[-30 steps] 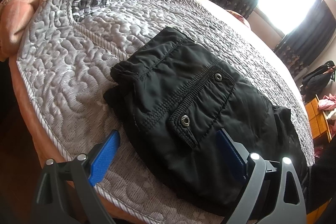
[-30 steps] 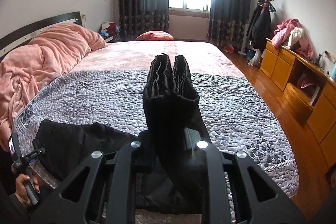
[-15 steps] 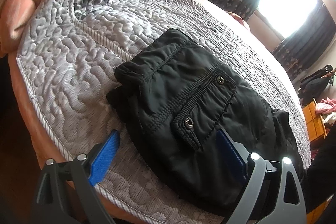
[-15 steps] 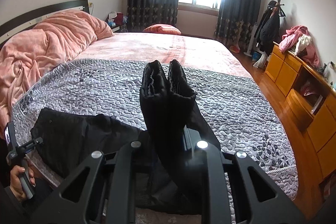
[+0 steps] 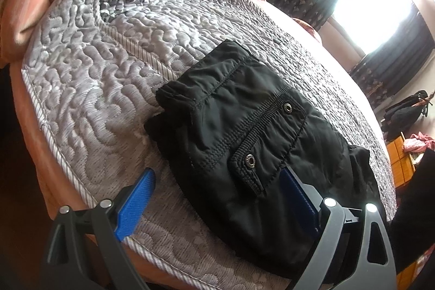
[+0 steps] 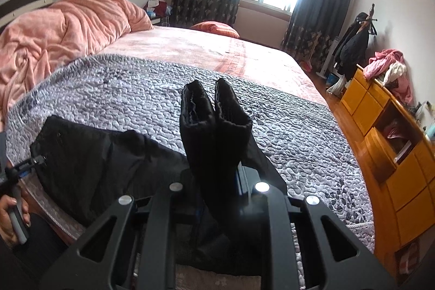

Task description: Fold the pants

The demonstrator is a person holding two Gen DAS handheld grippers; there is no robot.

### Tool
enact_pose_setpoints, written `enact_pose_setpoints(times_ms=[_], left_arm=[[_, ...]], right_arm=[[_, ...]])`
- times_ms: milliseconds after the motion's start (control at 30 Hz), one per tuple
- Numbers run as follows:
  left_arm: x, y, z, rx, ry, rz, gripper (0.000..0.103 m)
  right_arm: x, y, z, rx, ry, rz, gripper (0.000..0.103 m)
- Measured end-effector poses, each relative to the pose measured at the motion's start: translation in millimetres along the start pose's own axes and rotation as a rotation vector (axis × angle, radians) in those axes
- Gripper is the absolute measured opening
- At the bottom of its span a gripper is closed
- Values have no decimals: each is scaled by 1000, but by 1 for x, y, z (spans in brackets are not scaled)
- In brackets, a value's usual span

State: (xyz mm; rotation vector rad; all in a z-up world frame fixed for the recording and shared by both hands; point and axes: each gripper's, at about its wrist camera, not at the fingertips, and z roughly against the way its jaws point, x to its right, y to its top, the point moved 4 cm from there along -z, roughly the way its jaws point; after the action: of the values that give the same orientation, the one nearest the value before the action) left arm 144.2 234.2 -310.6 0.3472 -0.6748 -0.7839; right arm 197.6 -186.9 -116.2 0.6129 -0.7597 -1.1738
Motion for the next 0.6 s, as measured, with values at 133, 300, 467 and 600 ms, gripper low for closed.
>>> enact_pose_setpoints(times_ms=[133,300,467,600], left_arm=[[-1,1,0,0,-4,3,93],[-3,1,2,2,-9,9,93],[-8,2,5,5,-18,21,93],[-13,3,7,7,-25,30,93]], right_arm=[[-14,-5,-8,-23,-42,62,17],[-37,-12,-17,-47,-78,143,17],[-53,-19,-25,-67,-89,188,17],[-62,-25,-30,-82,-98,212,17]])
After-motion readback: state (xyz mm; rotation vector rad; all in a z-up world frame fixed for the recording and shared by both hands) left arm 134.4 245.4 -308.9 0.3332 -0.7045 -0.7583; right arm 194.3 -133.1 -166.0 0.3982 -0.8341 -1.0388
